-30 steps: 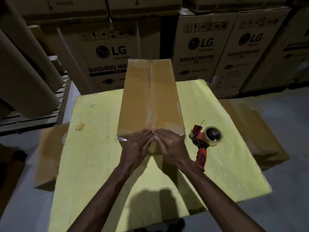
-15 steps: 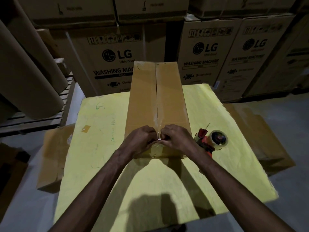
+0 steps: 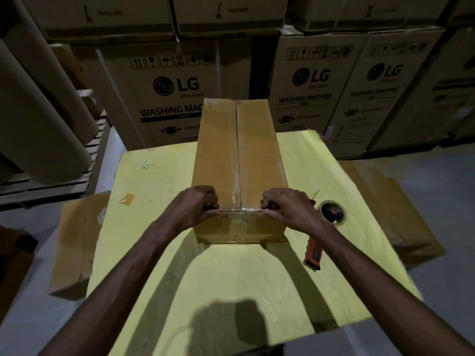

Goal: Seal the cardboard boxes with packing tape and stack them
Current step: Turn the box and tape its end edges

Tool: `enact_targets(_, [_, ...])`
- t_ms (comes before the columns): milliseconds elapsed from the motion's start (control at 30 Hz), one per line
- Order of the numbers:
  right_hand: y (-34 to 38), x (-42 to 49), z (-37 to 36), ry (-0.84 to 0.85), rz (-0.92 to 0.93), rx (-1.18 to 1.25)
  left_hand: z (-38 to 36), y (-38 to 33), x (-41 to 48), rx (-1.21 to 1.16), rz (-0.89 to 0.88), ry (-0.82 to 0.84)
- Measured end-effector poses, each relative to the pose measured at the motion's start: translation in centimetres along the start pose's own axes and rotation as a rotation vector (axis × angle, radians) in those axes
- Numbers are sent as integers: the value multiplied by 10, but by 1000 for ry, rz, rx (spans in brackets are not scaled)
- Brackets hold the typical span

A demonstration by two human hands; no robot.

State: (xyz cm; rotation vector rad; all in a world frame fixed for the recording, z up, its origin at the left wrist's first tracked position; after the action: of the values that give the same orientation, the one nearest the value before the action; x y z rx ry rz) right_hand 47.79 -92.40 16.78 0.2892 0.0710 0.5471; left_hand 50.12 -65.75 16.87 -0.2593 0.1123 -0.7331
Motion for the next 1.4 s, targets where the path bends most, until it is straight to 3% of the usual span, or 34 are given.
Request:
enact_targets(167, [-34,-19,-2,-63,-80,94,5,30,-33,-34,75,-78])
enact_targets(300, [-45,-22,-6,-14,-86,298,-2,33,-43,-189,64,-104])
enact_targets(400, [-44,-21,-8,18,-79,313,-6,33,-43,-330,107,-132])
enact_targets(567, [-56,-31,1,300,-70,436,-11,53,-56,-430,168,92])
enact_targets(700, [-55,-27,12,440,-60,254,-8,66,-56,-364,179,263])
enact_targets(900, [-39,-13,7,400,-67,-119,-7,58,-38,-250,135,167])
enact_targets(1133, [-36,-5,3,388,-46,-151,-6,53,-26,-199,91,274])
enact_targets(1400, [-43,-4,-3,290,-12,-148,-3,48,-16,31,190,165])
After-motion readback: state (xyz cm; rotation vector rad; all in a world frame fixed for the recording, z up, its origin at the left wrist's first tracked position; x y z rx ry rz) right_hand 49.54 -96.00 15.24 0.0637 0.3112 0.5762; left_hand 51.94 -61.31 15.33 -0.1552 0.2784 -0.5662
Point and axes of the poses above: each hand's wrist, its own x-axis towards the middle knuckle, its own z-axis out of the back of the hand, y = z × x, the point moved 4 cm from there along x, towards the middle knuckle, and after that the axes turned 12 degrees about y, right-handed, at the moved point
